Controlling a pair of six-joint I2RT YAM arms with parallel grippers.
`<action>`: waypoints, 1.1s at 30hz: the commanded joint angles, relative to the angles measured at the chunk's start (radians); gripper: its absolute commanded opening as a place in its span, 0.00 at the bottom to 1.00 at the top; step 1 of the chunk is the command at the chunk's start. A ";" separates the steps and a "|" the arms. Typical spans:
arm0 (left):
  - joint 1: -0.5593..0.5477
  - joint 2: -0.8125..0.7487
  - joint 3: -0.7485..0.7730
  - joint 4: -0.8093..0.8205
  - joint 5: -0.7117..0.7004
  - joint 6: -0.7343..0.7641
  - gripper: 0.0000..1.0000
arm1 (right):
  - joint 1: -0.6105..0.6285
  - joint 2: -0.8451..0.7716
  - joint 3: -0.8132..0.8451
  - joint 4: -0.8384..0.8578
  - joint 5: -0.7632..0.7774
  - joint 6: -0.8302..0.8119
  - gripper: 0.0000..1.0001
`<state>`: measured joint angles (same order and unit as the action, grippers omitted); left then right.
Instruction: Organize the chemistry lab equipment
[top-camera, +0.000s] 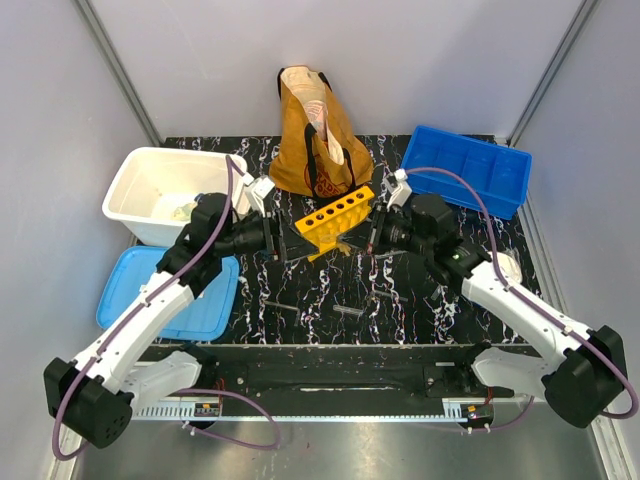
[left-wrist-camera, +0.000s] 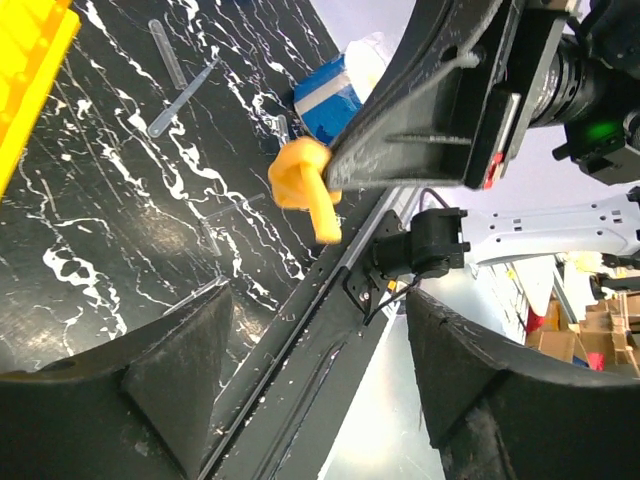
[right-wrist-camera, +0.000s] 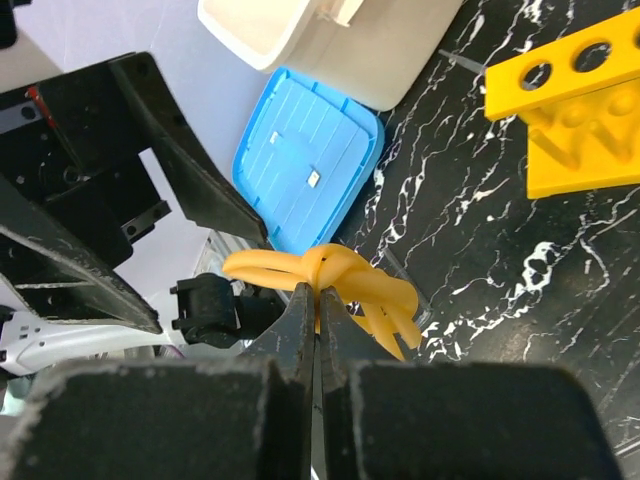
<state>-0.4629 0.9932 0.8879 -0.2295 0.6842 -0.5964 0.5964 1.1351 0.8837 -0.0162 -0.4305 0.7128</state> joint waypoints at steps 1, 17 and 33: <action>-0.029 0.024 0.023 0.099 0.017 -0.072 0.72 | 0.055 -0.005 0.017 0.050 0.035 -0.001 0.00; -0.059 0.073 -0.021 0.107 0.015 -0.121 0.17 | 0.143 0.017 0.012 0.074 0.091 0.005 0.00; -0.049 0.082 0.179 -0.195 -0.245 0.033 0.00 | 0.144 -0.155 -0.046 0.035 0.142 -0.033 0.87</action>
<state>-0.5171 1.0824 0.9215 -0.3111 0.5991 -0.6559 0.7326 1.0775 0.8482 0.0074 -0.3313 0.7170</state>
